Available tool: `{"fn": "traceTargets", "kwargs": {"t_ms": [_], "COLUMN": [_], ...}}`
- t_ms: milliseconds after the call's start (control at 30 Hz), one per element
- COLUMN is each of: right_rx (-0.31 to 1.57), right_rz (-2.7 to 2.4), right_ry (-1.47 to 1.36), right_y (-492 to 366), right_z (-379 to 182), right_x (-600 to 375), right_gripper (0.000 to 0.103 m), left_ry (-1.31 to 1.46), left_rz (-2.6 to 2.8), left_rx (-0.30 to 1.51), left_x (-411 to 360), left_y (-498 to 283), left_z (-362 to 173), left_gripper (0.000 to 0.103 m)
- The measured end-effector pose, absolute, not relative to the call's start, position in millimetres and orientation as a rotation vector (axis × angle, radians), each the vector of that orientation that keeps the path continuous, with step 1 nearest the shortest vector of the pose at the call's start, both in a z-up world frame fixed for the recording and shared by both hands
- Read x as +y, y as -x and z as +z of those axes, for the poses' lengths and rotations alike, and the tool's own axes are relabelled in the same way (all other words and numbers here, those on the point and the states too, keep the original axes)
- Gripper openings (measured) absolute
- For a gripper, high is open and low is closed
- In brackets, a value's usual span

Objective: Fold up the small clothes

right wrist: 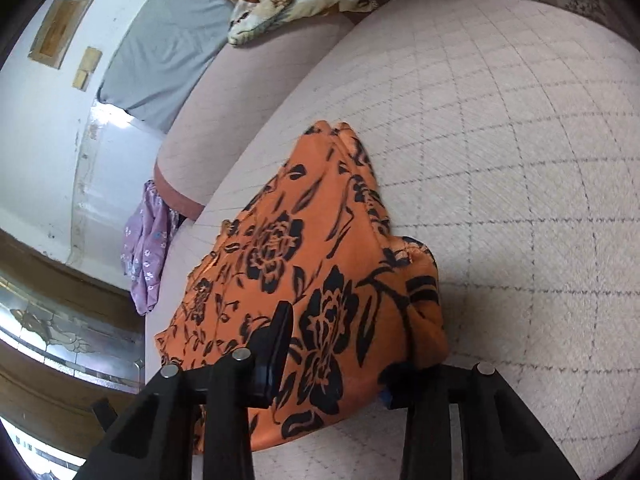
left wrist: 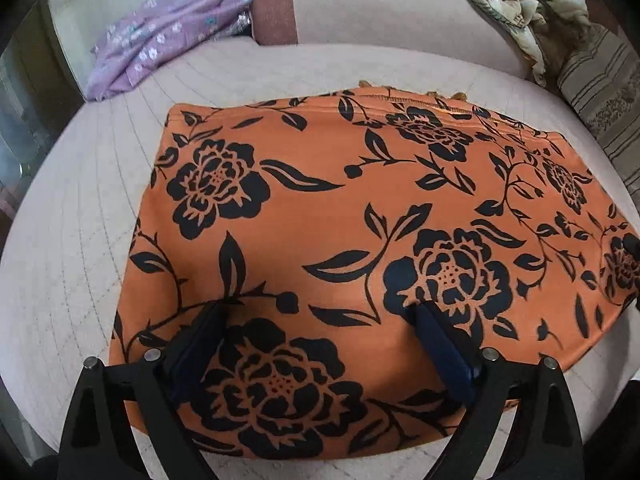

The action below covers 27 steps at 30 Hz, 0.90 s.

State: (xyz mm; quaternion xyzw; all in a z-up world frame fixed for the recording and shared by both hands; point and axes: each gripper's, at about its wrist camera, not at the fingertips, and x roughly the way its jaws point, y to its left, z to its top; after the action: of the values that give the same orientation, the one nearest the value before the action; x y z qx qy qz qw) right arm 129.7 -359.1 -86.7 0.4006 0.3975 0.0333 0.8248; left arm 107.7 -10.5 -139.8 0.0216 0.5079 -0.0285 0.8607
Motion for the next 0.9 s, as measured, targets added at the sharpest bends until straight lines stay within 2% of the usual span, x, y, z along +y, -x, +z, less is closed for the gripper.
{"fn": "traceTargets", "kwargs": {"t_ms": [33, 67, 100, 733, 800, 867, 900], "right_rx": [0.847, 0.845, 0.837, 0.862, 0.846, 0.82, 0.819], "right_rz": [0.067, 0.065, 0.067, 0.074, 0.077, 0.081, 0.078], "right_ry": [-0.855, -0.868, -0.88, -0.854, -0.848, -0.812, -0.797], "right_y": [-129.6, -129.7, -129.5, -139.0, -138.0, -136.9, -137.0], "right_z": [-86.4, -87.1, -87.5, -92.9, -90.1, -82.9, -81.1], "right_x": [-359.9, -361.6, -362.9, -357.9, -358.5, -357.7, -357.0], "right_gripper": [0.066, 0.074, 0.076, 0.076, 0.073, 0.064, 0.064], "left_ry": [-0.028, -0.007, 0.005, -0.023, -0.014, 0.014, 0.02], "left_rz": [-0.058, -0.058, -0.062, -0.055, -0.056, -0.074, -0.079], "left_rx": [1.06, 1.041, 1.027, 1.068, 1.07, 1.052, 1.041], "left_x": [-9.0, -7.4, -6.5, -9.2, -9.9, -11.7, -13.6], "left_y": [-107.6, -106.1, -104.9, -107.0, -107.7, -108.7, -109.5], "left_z": [-136.1, -130.3, -126.1, -139.4, -135.2, -126.6, -122.2], "left_gripper": [0.096, 0.096, 0.096, 0.096, 0.096, 0.096, 0.096]}}
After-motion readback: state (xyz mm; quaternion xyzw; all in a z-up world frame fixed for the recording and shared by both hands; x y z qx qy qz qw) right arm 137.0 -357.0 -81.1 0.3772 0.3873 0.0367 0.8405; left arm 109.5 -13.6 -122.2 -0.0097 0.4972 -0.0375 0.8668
